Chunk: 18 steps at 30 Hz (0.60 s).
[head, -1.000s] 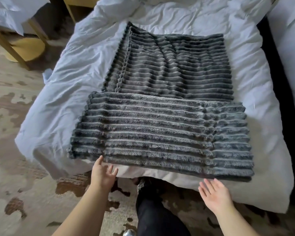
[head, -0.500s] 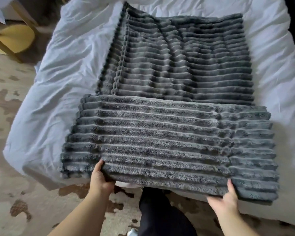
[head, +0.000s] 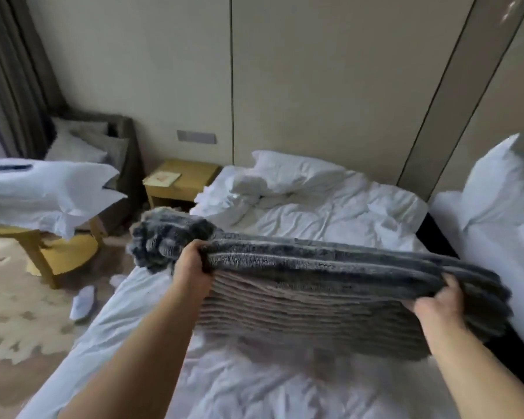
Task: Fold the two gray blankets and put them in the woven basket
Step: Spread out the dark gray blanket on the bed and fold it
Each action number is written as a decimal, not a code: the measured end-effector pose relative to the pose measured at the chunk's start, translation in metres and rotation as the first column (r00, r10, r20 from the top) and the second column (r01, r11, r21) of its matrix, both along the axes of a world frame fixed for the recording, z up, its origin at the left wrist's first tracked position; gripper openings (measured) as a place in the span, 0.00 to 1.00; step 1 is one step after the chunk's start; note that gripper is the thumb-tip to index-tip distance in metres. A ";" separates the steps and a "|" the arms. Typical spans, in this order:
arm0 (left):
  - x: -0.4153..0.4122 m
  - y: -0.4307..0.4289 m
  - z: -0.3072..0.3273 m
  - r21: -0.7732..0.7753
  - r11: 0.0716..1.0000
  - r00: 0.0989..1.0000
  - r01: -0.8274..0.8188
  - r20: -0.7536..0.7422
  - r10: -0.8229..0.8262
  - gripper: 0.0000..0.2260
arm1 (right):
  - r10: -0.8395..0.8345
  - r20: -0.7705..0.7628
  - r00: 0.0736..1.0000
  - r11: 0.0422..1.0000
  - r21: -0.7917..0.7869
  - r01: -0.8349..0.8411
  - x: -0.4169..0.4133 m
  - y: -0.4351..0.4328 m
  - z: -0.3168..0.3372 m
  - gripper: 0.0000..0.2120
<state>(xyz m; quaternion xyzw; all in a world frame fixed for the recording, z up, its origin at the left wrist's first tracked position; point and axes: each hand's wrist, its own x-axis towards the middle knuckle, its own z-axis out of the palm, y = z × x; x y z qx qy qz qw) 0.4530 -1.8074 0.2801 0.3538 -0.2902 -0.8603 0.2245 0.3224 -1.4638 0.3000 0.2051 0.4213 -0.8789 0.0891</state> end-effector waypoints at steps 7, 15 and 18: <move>0.007 -0.007 0.129 -0.102 0.995 0.975 -0.009 -0.221 -0.013 0.16 | 0.000 -0.332 0.943 0.942 -0.317 -0.111 -0.007 0.001 0.116 0.31; 0.075 0.006 0.084 -0.152 0.988 0.981 -0.009 -0.191 -0.020 0.15 | -0.024 -0.251 0.968 0.962 -0.268 -0.046 0.064 0.029 0.064 0.22; 0.115 0.027 0.042 -0.121 0.993 0.985 0.013 -0.172 -0.034 0.15 | -0.077 -0.158 0.984 0.971 -0.236 0.038 0.112 0.045 0.019 0.21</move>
